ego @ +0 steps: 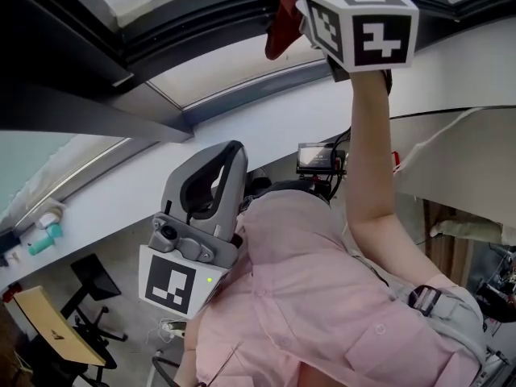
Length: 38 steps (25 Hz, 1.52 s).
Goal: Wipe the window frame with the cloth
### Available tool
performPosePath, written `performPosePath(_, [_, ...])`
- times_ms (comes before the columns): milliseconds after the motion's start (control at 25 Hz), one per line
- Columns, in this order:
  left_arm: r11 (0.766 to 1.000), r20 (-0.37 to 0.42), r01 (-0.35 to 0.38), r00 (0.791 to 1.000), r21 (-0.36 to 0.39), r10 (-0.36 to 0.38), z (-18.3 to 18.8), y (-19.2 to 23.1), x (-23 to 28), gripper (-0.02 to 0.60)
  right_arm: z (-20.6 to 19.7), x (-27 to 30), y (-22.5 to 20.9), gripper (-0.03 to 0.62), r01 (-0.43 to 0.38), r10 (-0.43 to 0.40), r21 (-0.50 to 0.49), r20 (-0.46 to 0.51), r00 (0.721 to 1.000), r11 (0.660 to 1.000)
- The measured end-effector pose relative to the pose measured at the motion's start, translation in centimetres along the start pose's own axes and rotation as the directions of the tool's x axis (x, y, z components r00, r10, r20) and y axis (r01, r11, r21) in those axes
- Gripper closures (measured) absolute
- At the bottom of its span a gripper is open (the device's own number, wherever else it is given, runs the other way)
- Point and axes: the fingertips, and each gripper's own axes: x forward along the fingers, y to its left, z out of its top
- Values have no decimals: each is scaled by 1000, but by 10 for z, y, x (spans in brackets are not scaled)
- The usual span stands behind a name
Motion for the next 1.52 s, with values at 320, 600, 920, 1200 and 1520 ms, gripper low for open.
performPosePath(320, [1000,23,-5,1000,12,5,2,6,-6,583,0,0,-1,531,-9,9,17,1,1000,1000])
performPosePath(600, [1000,-7,12,1000,3,-12,-4,1,-4,583,0,0,-2,530,-4,4,28,11,1000,1000])
performPosePath(920, [1000,-8,5,1000,-5,-5,-2,4,-8,583,-1,1,-12,530,4,-4,54,-1,1000,999])
performPosePath(1200, [1000,-9,3,1000,1,-3,-3,6,-11,583,-3,1,-16,530,4,-4,49,4,1000,999])
performPosePath(1520, [1000,-1,-4,1000,-1,4,-2,4,-11,583,-3,0,-23,530,-14,13,62,17,1000,998])
